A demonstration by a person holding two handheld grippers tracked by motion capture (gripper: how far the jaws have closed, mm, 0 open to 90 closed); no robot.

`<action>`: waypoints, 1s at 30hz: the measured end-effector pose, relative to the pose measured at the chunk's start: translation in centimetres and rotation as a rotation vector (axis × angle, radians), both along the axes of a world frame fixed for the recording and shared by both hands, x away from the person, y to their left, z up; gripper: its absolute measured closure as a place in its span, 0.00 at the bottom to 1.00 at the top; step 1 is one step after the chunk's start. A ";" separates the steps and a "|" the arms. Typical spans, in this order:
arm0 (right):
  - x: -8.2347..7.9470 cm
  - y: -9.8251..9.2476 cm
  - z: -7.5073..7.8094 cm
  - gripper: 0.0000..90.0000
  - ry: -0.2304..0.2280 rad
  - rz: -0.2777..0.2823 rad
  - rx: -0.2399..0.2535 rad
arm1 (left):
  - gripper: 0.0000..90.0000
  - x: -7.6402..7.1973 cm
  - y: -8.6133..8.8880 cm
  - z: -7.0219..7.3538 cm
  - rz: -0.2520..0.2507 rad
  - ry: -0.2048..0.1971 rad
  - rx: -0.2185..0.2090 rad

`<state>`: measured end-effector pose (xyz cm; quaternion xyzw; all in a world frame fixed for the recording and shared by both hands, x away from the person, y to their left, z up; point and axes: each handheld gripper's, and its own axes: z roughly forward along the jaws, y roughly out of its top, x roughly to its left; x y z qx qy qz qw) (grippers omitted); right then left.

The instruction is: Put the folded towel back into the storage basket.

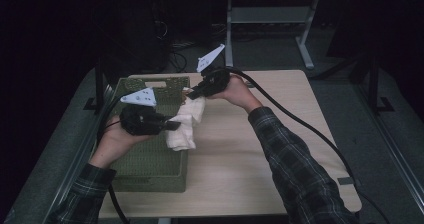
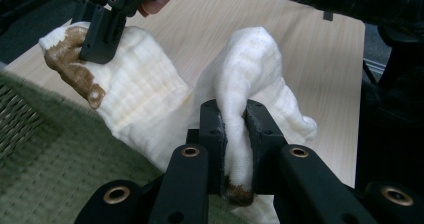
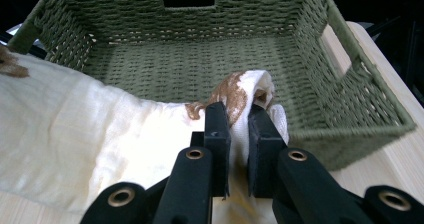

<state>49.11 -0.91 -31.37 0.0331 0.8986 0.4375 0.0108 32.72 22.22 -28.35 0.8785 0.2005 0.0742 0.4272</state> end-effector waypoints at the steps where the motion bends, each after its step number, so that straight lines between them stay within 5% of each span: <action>1: 0.0 0.4 0.0 0.91 -0.005 0.002 0.000 | 0.88 -0.1 0.3 -0.1 0.008 0.001 -0.003; 18: 0.3 6.4 -1.8 0.91 0.002 0.052 -0.014 | 0.88 -1.2 4.6 -2.2 0.062 0.037 0.019; 30: -0.2 7.7 -3.6 0.91 0.021 0.065 -0.047 | 0.88 -1.8 4.7 -4.9 0.038 0.083 0.019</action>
